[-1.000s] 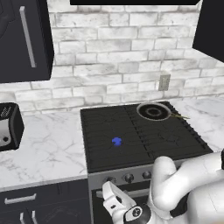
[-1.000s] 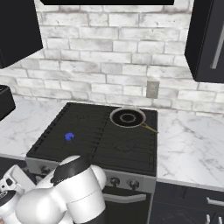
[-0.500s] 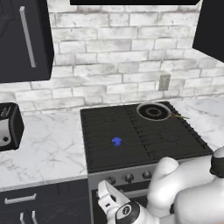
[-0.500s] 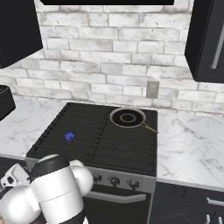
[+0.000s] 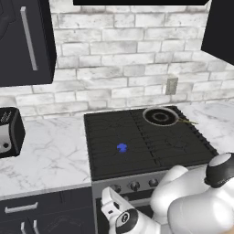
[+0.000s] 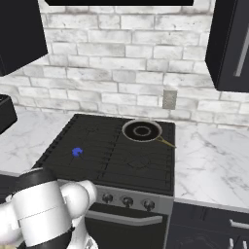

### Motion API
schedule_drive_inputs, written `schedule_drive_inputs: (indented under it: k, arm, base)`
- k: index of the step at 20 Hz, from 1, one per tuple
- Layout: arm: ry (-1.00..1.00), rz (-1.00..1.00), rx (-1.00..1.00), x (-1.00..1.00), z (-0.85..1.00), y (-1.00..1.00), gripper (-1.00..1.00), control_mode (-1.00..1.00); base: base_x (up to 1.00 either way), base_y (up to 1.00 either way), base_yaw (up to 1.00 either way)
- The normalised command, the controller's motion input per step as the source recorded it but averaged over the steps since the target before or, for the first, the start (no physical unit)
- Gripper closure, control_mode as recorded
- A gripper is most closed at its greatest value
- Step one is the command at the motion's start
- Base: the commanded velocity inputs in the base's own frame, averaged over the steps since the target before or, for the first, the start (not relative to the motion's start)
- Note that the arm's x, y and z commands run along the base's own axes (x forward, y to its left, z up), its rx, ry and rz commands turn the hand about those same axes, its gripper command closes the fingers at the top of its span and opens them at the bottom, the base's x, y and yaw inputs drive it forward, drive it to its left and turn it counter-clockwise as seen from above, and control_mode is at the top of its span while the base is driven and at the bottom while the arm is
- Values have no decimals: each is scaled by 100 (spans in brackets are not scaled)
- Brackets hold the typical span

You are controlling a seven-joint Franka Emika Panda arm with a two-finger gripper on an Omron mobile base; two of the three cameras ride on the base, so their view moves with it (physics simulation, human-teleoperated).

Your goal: Turn off the front left burner of the stove.

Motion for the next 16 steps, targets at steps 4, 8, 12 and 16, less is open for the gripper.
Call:
schedule_drive_inputs:
  k: [4, 8, 12, 16]
  arm:
    - [0, 0, 0, 13, -20, -23, -100, -100]
    - [0, 0, 0, 24, -9, -13, -100, -100]
    - [-1, 0, 0, 29, -1, -1, -100, -100]
    - [0, 0, 0, 21, -2, 0, -100, -100]
  base:
    - [0, 0, 0]
    - [0, 0, 0]
    - [0, 0, 0]
    - [0, 0, 0]
